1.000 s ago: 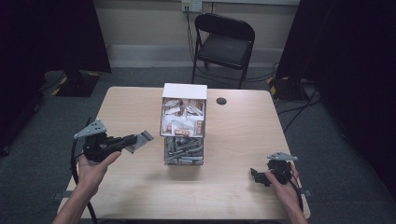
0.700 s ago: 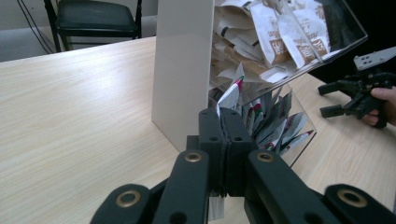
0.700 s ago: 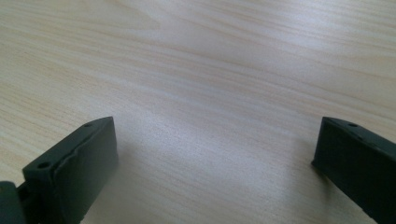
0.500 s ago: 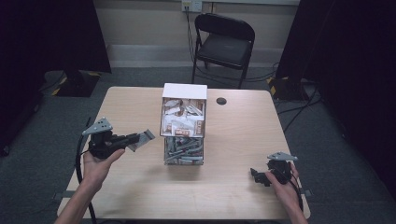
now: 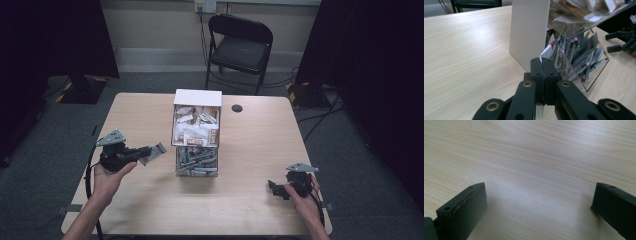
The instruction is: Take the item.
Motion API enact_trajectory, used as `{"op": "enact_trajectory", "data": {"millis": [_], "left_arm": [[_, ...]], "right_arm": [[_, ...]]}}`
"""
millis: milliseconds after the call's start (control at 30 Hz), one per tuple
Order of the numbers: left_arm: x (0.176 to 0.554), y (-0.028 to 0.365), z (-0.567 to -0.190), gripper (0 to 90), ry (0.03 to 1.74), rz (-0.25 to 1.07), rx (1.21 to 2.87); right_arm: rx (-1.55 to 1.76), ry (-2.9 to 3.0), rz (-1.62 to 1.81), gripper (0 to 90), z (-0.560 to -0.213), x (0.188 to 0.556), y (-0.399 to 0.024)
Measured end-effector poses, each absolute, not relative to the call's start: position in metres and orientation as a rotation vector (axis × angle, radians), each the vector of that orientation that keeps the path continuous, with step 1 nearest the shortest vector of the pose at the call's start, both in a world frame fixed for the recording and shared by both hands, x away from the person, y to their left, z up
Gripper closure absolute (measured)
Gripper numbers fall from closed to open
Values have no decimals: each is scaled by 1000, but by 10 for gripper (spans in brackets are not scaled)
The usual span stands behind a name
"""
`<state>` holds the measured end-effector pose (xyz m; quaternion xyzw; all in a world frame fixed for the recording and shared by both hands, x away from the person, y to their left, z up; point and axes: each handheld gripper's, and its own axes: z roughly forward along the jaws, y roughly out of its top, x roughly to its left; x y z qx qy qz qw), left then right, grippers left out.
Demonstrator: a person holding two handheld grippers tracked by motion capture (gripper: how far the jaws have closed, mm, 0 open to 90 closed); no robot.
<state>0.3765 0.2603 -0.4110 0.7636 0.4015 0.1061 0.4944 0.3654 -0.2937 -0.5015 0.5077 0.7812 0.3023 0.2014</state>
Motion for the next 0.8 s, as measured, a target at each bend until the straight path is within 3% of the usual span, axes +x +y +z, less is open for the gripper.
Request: {"op": "enact_trajectory", "data": {"millis": [800], "left_arm": [[401,234,-450,890,1022,183,1937]], "right_arm": [[1418,2182,845,0,-501,365,-294]]}}
